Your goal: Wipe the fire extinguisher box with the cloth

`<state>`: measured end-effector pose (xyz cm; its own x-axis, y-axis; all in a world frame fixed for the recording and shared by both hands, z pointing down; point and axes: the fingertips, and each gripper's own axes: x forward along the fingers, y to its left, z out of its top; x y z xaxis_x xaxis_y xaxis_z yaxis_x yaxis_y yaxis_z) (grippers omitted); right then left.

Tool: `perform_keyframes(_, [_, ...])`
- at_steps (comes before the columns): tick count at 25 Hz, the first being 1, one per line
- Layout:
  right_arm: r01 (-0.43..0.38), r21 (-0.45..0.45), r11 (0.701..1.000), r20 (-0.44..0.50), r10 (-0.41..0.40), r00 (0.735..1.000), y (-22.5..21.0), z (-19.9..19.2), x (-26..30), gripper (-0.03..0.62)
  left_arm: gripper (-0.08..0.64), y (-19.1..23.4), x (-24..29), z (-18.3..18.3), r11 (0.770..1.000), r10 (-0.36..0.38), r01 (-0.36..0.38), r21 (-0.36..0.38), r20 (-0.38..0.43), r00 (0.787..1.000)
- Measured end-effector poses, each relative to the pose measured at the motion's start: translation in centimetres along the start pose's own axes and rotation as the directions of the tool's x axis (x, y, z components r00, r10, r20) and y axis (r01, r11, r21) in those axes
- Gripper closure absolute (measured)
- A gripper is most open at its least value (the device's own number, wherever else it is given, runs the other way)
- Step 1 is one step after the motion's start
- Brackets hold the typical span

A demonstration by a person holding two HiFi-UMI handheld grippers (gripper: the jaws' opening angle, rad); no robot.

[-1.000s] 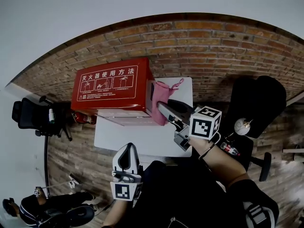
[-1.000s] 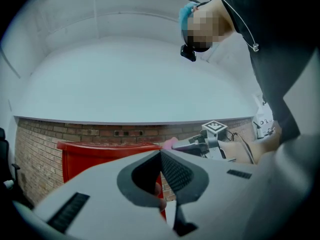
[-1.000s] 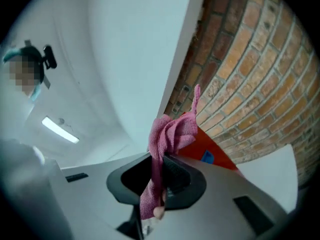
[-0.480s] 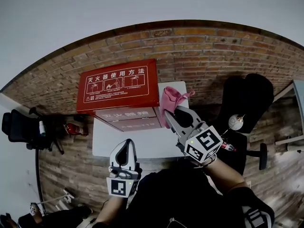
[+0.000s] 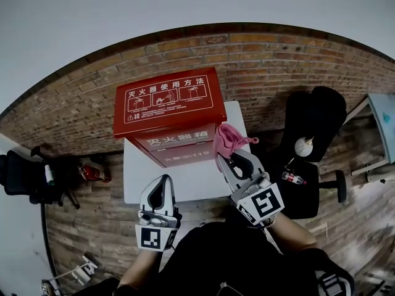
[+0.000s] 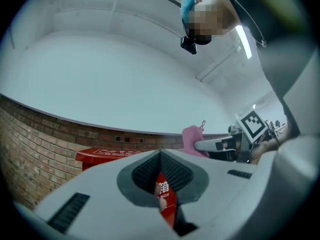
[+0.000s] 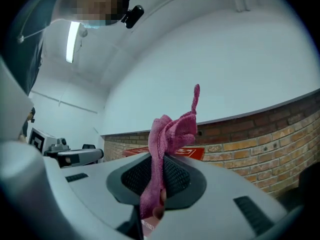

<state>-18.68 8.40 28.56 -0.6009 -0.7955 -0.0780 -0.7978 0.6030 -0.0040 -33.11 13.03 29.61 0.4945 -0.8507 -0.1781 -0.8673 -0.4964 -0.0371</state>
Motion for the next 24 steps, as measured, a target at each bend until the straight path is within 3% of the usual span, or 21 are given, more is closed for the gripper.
perform_keyframes(10, [0.079,-0.042,0.996,-0.033,-0.080,0.996,4.5,-1.2,-3.1,0.525,0.522,0.6,-2.2,0.0,0.997,-0.064,0.064,-0.032,0.014,0.998])
perform_keyframes(24, [0.088,-0.062,0.994,-0.068,-0.093,0.993,9.7,-3.2,-5.9,0.525,0.522,1.1,-6.4,-1.0,0.997,-0.035,0.032,-0.067,-0.042,0.998])
